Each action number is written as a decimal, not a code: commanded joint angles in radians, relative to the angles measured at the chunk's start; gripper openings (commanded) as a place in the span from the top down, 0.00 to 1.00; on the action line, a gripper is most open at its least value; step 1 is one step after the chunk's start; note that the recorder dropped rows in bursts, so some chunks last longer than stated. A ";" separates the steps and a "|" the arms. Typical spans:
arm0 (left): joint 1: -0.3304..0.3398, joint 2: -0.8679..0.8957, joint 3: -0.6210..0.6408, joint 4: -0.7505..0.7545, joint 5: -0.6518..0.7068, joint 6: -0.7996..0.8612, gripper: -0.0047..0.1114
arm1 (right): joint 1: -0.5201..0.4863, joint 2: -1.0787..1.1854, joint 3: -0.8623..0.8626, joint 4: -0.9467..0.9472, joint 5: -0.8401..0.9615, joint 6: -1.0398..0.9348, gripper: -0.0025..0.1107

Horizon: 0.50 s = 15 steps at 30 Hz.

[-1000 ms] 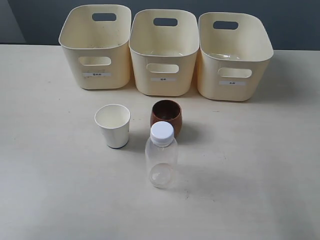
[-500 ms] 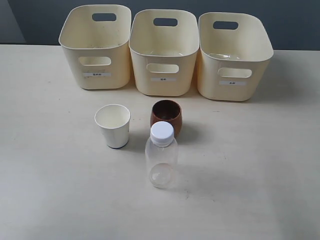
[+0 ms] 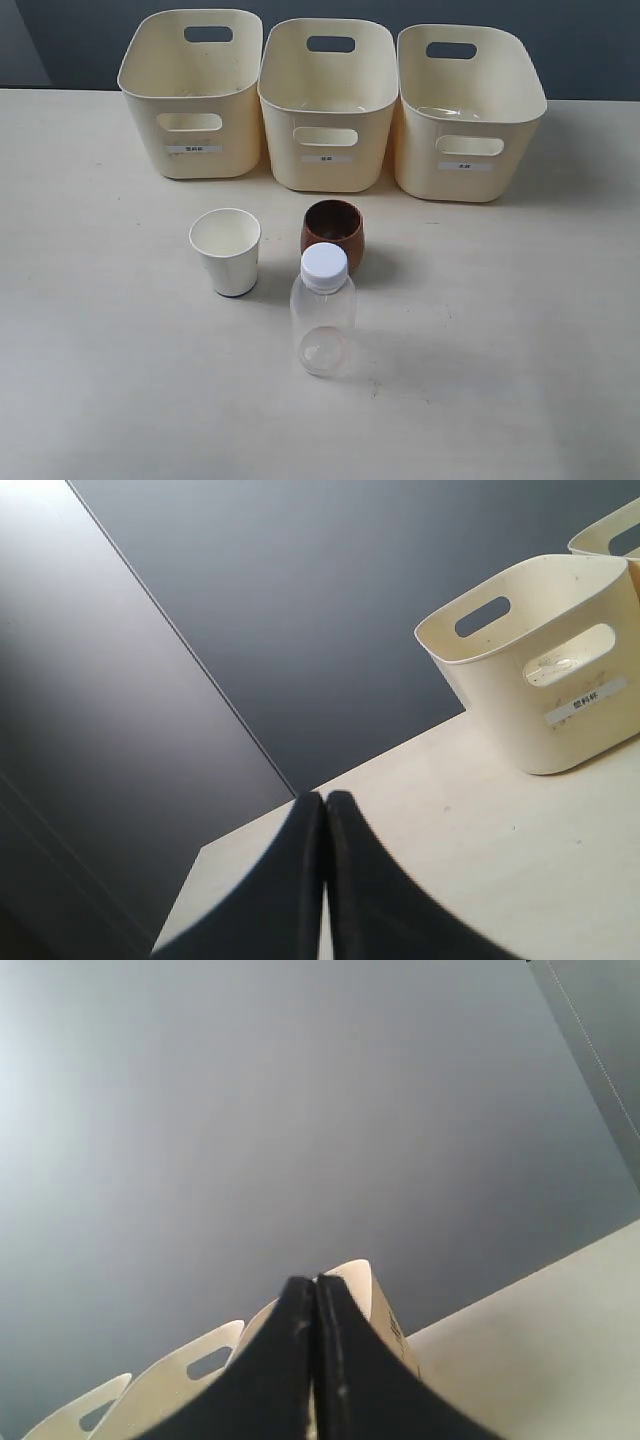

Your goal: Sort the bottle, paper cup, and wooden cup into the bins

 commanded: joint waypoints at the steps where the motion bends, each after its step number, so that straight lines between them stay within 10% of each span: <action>1: 0.000 -0.005 0.002 -0.009 -0.006 -0.002 0.96 | 0.002 -0.005 -0.100 -0.038 -0.048 0.069 0.98; 8: 0.000 -0.005 0.002 -0.009 -0.006 -0.002 0.96 | 0.002 0.128 -0.354 -0.454 -0.078 0.380 0.98; 15: 0.000 -0.005 0.002 -0.009 -0.006 -0.004 0.96 | 0.002 0.438 -0.554 -1.330 -0.387 1.049 0.98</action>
